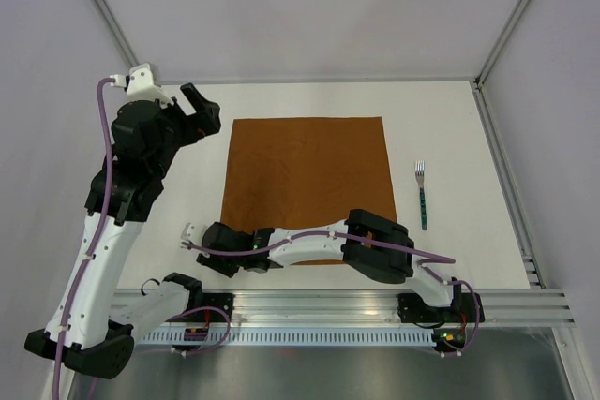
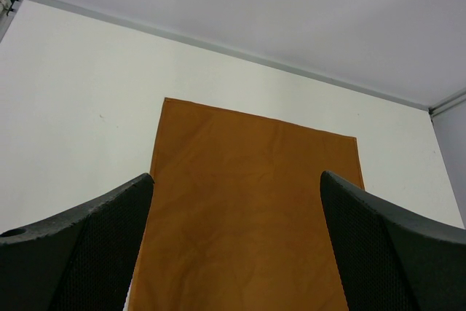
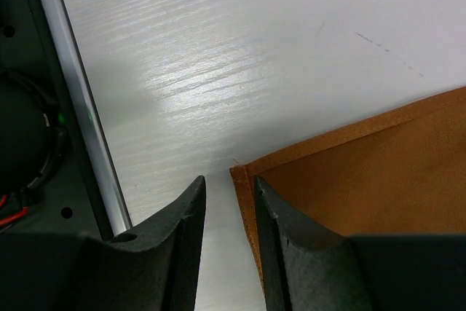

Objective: Fold the napkin, place the utensils inside, and roll it up
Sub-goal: Fold the napkin

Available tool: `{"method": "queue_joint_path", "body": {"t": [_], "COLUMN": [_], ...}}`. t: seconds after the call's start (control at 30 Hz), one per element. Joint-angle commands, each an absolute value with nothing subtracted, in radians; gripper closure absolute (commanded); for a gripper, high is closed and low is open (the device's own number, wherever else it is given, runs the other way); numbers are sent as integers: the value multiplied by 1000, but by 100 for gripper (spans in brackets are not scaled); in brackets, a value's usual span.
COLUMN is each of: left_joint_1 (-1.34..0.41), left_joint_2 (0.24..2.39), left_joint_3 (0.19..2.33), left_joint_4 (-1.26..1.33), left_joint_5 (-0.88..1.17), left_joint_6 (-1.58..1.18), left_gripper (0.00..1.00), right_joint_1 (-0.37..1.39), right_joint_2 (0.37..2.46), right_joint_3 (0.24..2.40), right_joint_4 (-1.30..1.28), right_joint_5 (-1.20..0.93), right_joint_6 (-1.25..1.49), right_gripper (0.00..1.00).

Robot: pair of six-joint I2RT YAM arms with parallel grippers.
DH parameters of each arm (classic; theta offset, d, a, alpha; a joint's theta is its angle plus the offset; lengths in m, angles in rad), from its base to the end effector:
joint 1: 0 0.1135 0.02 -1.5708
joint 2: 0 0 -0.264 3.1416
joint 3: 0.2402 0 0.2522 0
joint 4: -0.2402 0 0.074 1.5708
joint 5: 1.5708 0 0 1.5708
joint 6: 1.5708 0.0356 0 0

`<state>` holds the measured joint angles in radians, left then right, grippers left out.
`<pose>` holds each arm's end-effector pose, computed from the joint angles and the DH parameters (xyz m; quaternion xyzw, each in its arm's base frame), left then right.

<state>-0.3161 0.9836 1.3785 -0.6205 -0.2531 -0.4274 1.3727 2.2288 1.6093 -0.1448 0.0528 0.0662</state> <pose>0.1762 -0.0483 0.4586 -0.1217 0.7704 -0.1325 0.6117 0.0992 0.4848 0.1532 -0.5506 0.7365 0.2402 0.3111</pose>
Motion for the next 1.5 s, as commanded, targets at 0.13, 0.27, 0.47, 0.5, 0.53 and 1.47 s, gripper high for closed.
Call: {"method": "queue_joint_path", "body": {"t": [0.13, 0.27, 0.47, 0.5, 0.53, 1.47], "left_joint_1": [-314, -314, -314, -314, -314, -314], "left_joint_2": [994, 1002, 1003, 1005, 1005, 959], "left_joint_3": [1376, 1376, 1370, 1370, 1370, 1387], "left_joint_4": [-629, -627, -629, -627, -626, -603], "left_joint_5": [-250, -247, -250, -252, -252, -275], "left_joint_6": [-426, -430, -426, -425, -423, -408], "left_gripper": [0, 0, 0, 0, 0, 1], "right_joint_1": [1381, 1381, 1384, 1382, 1382, 1384], "right_joint_2": [2255, 2264, 2278, 2279, 2283, 2247], "right_joint_3": [1657, 1667, 1672, 1671, 1669, 1830], "right_joint_4": [-163, -158, -160, -160, -160, -290], "right_joint_5": [97, 74, 104, 104, 103, 63], "right_joint_6": [91, 91, 86, 86, 89, 138], "right_gripper": [59, 56, 55, 55, 55, 98]}}
